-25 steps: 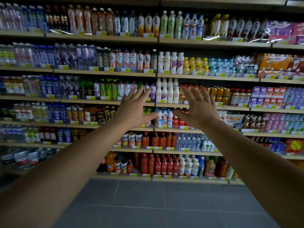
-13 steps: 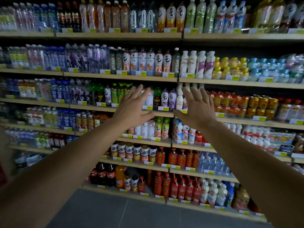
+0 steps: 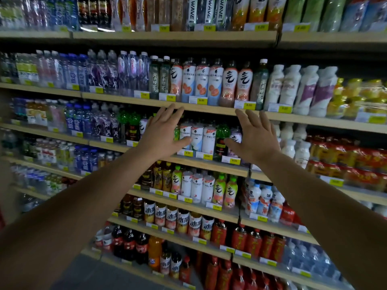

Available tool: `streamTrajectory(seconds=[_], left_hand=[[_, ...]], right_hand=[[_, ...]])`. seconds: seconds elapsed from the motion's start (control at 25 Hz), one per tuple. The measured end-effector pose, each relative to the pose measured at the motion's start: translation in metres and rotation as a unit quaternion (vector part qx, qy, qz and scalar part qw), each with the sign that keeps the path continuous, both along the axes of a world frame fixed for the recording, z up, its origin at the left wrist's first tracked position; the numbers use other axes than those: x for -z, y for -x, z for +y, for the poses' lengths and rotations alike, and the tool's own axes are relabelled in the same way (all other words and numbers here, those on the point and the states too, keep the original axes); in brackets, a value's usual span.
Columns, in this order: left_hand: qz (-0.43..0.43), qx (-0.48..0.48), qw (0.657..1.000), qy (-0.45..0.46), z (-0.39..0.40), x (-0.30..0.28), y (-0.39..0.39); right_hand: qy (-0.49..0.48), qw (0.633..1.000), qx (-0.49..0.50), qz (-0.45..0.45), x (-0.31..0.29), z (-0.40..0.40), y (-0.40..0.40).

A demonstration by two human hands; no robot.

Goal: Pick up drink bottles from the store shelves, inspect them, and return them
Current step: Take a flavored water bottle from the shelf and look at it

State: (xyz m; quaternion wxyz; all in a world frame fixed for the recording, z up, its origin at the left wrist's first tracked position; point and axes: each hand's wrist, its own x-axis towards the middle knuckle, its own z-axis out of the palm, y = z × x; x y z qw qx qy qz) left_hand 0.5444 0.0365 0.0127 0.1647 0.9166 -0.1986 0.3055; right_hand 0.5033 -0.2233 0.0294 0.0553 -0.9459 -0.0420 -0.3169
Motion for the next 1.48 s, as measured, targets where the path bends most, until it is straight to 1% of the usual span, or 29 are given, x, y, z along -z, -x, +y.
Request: streamTrajectory(seconds=[0.4,0.52,0.6,0.76,0.96,1.04,1.16,1.36,1.48], left_hand=[[-0.041,0.004,0.999,-0.011,0.083,-0.026,-0.23],[-0.044,-0.001,0.999,-0.009,0.096,-0.031,-0.282],[-0.047,-0.004,0.999,-0.011,0.104,-0.032,-0.318],[-0.08,-0.016,0.997,-0.013,0.11,-0.034,-0.383],[-0.096,-0.014,0.995,-0.009,0.108,-0.041,-0.438],[-0.11,-0.012,0.994,-0.009,0.109,-0.043,-0.454],[-0.135,-0.006,0.991,-0.017,0.114,-0.041,-0.471],[-0.192,0.027,0.981,-0.025,0.122,-0.03,-0.484],[-0.207,0.039,0.977,-0.025,0.122,-0.028,-0.487]], right_hand=[[0.001,1.0,-0.015,-0.026,-0.029,0.086,-0.218],[0.021,0.998,-0.024,-0.051,-0.04,0.105,-0.27],[0.019,0.997,-0.037,-0.063,-0.05,0.117,-0.309],[0.022,0.994,-0.046,-0.098,-0.07,0.137,-0.377],[0.061,0.986,-0.008,-0.157,-0.096,0.156,-0.442],[0.082,0.979,0.011,-0.185,-0.106,0.166,-0.458],[0.089,0.969,0.046,-0.225,-0.121,0.183,-0.474],[0.106,0.961,0.141,-0.214,-0.119,0.201,-0.495],[0.094,0.958,0.146,-0.229,-0.115,0.206,-0.495]])
